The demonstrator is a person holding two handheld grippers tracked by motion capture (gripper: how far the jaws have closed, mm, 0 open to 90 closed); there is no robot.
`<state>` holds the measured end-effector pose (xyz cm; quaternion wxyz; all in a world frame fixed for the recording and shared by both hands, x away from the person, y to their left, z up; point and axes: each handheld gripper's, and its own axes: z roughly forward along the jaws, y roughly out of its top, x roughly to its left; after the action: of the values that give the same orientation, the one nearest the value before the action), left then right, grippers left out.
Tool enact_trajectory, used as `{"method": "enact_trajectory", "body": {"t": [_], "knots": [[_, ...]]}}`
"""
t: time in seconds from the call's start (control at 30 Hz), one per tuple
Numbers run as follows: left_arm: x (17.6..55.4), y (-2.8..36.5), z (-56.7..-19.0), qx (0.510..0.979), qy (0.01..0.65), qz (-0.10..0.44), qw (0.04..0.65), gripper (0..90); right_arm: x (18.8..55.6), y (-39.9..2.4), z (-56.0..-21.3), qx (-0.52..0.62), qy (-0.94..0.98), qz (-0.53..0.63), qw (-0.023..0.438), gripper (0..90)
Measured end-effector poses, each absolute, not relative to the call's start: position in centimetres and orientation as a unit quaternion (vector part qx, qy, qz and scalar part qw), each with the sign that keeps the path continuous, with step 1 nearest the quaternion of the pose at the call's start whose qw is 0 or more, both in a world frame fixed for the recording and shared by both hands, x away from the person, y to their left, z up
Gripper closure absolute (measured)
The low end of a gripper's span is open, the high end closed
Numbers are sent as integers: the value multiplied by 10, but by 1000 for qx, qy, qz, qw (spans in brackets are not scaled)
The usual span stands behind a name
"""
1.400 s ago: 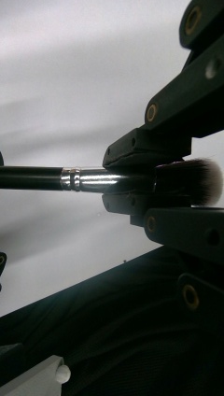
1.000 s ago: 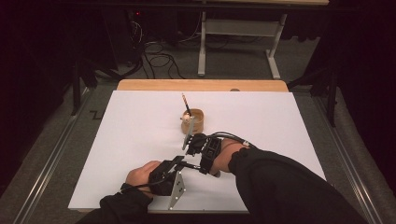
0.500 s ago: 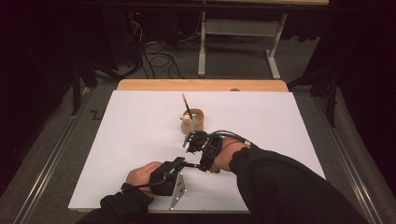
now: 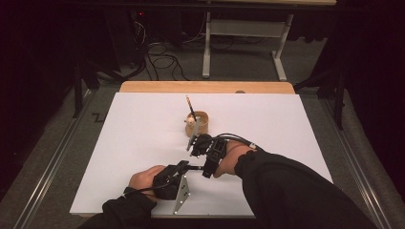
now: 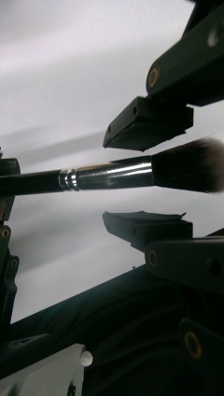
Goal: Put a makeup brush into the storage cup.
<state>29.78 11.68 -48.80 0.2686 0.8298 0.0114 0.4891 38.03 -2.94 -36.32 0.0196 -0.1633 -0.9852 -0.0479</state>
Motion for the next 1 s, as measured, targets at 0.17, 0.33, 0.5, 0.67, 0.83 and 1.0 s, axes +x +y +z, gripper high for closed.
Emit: {"method": "enact_trajectory", "body": {"t": [0.17, 0.33, 0.5, 0.67, 0.83, 1.0], "knots": [[298, 117, -488, 828, 15, 489, 272, 789, 381, -32, -362, -167, -985, -47, 16, 530], [298, 118, -487, 828, 18, 489, 273, 789, 381, -34, -361, -171, -984, -46, 12, 486], [299, 118, -486, 829, 21, 487, 273, 789, 382, -36, -360, -175, -984, -45, 12, 437], [299, 119, -486, 828, 26, 488, 274, 789, 383, -39, -358, -177, -983, -47, 10, 390], [301, 121, -485, 829, 36, 485, 275, 789, 383, -43, -355, -182, -982, -53, 0, 326], [303, 123, -484, 830, 44, 483, 277, 789, 384, -48, -350, -185, -981, -53, -8, 245]]}}
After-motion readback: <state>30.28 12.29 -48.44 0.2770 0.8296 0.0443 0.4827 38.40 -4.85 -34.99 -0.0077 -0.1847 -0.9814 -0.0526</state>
